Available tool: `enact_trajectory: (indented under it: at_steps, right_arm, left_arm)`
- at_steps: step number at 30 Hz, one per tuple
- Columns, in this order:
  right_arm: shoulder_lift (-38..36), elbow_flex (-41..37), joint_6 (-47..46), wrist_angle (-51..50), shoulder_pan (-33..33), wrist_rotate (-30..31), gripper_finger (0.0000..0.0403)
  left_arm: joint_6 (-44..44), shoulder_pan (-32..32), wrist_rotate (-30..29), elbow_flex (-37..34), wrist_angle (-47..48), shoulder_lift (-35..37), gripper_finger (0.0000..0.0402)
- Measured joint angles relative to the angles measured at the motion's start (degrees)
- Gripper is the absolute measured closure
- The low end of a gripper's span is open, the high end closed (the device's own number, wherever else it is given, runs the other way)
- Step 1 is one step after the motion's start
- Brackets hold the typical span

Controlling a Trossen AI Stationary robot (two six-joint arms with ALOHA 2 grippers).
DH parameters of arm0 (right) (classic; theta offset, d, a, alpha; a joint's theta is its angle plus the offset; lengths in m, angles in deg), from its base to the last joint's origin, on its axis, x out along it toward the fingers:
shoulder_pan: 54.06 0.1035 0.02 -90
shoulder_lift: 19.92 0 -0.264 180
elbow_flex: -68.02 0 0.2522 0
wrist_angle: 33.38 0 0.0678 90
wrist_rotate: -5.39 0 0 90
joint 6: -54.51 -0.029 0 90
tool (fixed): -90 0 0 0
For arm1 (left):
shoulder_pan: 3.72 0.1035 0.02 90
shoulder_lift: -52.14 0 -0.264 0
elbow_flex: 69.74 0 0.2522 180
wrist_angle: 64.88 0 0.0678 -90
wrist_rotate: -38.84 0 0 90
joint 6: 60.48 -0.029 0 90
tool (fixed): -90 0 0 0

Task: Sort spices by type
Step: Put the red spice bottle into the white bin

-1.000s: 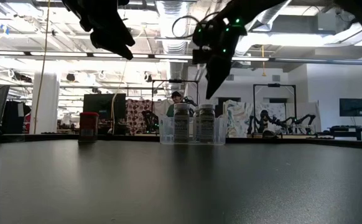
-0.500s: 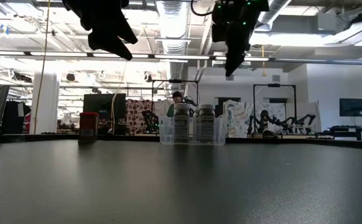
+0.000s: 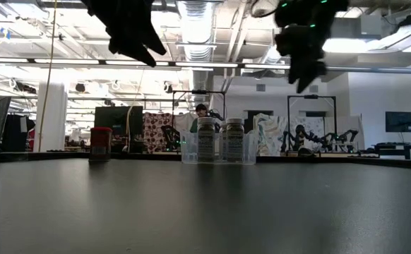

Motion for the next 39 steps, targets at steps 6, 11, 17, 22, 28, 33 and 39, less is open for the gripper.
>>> enact_trajectory:
  at_steps: [6,11,17,22,28,33,39]
  right_arm:
    - [-10.4,-8.6,-17.6,1.9,6.1,9.0,0.0122]
    - [-14.2,-9.7,-28.3,1.8,12.5,14.7,0.0122]
    - [-14.8,-9.7,-34.1,1.9,17.5,19.1,0.0122]
    - [-12.7,-9.7,-35.0,2.1,19.8,21.3,0.0122]
    - [-8.9,-9.7,-34.3,3.3,20.4,21.6,0.0122]
    - [-6.6,-9.7,-34.0,3.2,20.4,21.6,0.0122]
    - [-6.1,-9.6,-33.3,4.6,20.4,21.6,0.0122]
  left_arm:
    - [-9.8,7.3,8.2,3.6,6.2,0.0,0.0107]
    - [-19.1,11.9,9.4,5.1,12.4,0.0,0.0107]
    - [-28.2,15.6,16.3,5.2,17.6,0.0,0.0107]
    - [-34.5,17.9,18.8,5.2,22.4,0.0,0.0107]
    - [-46.6,21.3,19.6,5.2,27.4,0.0,0.0107]
    - [-58.1,24.7,20.0,5.2,32.4,-0.4,0.0107]
    - [-69.6,27.9,12.2,5.2,35.9,-5.4,0.0107]
